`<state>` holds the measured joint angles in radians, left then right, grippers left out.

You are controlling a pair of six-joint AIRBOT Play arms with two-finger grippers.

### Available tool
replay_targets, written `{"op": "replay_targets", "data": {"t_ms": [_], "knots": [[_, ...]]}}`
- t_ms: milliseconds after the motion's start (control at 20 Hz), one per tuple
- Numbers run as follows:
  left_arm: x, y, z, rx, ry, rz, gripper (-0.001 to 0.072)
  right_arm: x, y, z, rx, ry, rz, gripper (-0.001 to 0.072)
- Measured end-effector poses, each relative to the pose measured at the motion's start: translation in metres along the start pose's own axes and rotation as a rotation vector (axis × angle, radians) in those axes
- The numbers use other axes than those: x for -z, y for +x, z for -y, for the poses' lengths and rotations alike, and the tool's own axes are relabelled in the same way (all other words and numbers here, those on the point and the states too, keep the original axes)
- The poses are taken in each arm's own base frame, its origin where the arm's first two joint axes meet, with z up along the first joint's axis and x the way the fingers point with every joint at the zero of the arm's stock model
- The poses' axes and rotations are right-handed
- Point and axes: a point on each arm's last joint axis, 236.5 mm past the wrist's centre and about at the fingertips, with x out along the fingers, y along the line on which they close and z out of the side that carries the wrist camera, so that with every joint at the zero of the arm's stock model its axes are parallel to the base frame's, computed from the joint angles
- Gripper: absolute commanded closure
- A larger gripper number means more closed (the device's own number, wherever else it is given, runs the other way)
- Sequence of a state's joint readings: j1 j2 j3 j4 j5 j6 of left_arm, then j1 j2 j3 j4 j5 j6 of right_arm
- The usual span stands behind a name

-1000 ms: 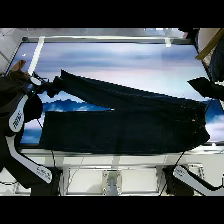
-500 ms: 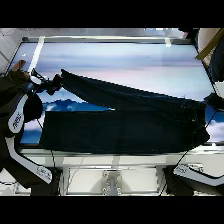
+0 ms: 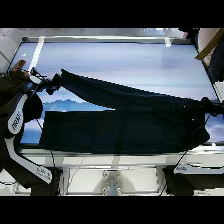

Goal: Fold the clothes and pants, and hang the long-sleeved shirts on hangers.

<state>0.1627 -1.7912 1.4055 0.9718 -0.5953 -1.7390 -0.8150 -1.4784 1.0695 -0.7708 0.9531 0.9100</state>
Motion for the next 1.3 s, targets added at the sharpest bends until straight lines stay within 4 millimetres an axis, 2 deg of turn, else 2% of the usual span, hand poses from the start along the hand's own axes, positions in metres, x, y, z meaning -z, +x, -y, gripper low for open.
{"op": "replay_targets", "data": {"t_ms": [100, 250, 400, 500, 650, 800, 900, 1000, 1250, 1300], "knots": [[-0.007, -0.013, 0.003, -0.008, 0.040, 0.017, 0.0696, -0.016, -0.006, -0.020, -0.074, -0.022, 0.030, 0.0668], [-0.014, -0.042, 0.005, -0.041, 0.122, 0.021, 0.0695, -0.051, -0.023, -0.049, -0.163, -0.036, 0.114, 0.0669], [-0.011, -0.080, 0.001, -0.116, 0.223, -0.014, 0.0695, -0.085, -0.034, -0.061, -0.172, 0.005, 0.206, 0.0669], [0.000, -0.103, -0.007, -0.177, 0.278, -0.065, 0.0695, -0.099, -0.029, -0.066, -0.153, 0.033, 0.245, 0.0669], [0.017, -0.121, -0.020, -0.258, 0.328, -0.143, 0.0695, -0.106, -0.001, -0.070, -0.100, 0.060, 0.260, 0.0668], [0.024, -0.123, -0.032, -0.308, 0.341, -0.182, 0.0695, -0.112, 0.033, -0.074, -0.057, 0.085, 0.295, 0.0668], [0.025, -0.124, -0.035, -0.324, 0.341, -0.190, 0.0695, -0.116, 0.047, -0.078, -0.040, 0.096, 0.323, 0.0669], [0.025, -0.130, -0.034, -0.330, 0.342, -0.187, 0.0695, -0.120, 0.052, -0.078, -0.027, 0.100, 0.346, 0.0669], [0.013, -0.154, -0.041, -0.397, 0.399, -0.145, 0.0695, -0.127, 0.042, -0.076, -0.021, 0.095, 0.360, 0.0667], [0.011, -0.155, -0.044, -0.410, 0.406, -0.144, 0.0695, -0.124, 0.042, -0.077, -0.024, 0.089, 0.348, 0.0583]]}}
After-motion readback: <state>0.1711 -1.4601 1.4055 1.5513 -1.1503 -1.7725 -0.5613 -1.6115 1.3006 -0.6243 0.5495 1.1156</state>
